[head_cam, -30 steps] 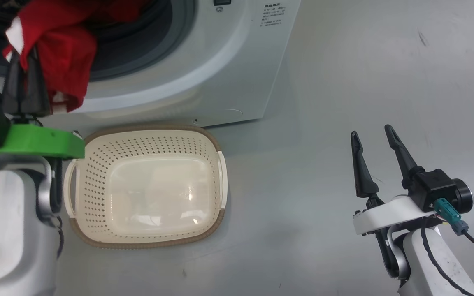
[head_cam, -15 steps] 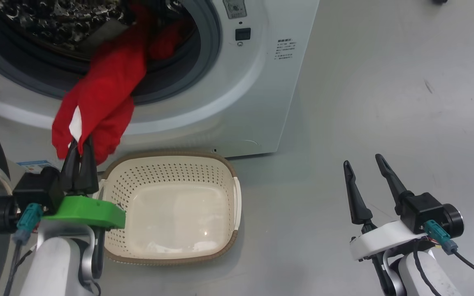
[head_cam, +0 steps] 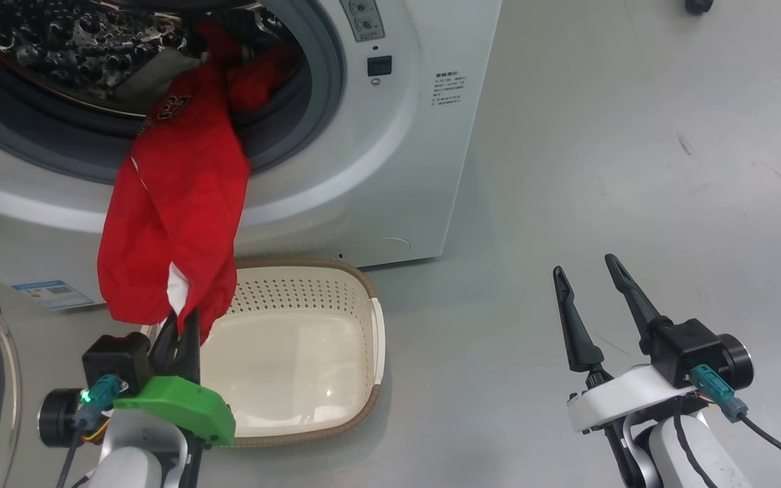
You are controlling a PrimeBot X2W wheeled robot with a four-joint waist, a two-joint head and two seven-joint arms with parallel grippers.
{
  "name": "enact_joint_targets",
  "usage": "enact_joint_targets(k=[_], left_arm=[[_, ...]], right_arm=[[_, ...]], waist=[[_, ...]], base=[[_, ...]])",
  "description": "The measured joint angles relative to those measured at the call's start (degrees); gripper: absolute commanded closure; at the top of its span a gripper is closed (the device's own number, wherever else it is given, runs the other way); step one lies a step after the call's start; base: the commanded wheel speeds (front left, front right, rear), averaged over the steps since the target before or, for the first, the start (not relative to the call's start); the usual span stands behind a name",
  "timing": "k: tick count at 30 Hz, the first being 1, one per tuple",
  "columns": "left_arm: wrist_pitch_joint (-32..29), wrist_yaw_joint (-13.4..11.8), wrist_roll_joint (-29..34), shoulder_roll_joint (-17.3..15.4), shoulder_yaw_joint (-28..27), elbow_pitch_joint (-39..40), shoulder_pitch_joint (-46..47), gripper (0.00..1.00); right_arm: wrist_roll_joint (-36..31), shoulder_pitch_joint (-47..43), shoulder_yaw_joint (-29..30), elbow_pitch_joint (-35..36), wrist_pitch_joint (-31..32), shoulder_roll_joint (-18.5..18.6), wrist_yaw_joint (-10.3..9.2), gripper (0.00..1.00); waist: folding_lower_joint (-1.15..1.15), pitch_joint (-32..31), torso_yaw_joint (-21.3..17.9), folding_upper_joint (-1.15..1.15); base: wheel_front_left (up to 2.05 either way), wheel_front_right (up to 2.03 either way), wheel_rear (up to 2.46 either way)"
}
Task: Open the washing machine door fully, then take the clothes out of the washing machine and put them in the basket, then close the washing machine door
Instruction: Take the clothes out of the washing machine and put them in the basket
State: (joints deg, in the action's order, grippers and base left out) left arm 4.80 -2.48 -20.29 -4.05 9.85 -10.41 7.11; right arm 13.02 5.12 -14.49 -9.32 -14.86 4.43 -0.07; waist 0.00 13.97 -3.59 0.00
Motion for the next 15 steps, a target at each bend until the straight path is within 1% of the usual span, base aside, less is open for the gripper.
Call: enact_joint_targets(k=[7,9,15], left_arm=[[-3.4,1.3,-0.1,0.1,2.8,-6.1,0.2,1.0],[-4.3,1.3,-0.1,0.2,3.1,-8.3,0.7,1.0],[-6.5,1.3,-0.3,0.3,3.0,-14.5,5.1,1.0]], right_arm=[[0.0,0.1,-0.4,1.1,0.0,-0.4,0.0,0.0],[0.0,0.2,-0.4,1.3,0.0,-0.4,0.0,0.0],[0.0,0.7,-0.8,2.1,0.0,-0.6,0.02,0.0]], waist=[[0.0,2.1,-1.4,0.0],[0.0,2.9,-1.8,0.0],[0.0,5.7,-3.0,0.0]], base=[[0.0,0.0,0.0],[0.0,0.0,0.0],[0.0,0.0,0.0]])
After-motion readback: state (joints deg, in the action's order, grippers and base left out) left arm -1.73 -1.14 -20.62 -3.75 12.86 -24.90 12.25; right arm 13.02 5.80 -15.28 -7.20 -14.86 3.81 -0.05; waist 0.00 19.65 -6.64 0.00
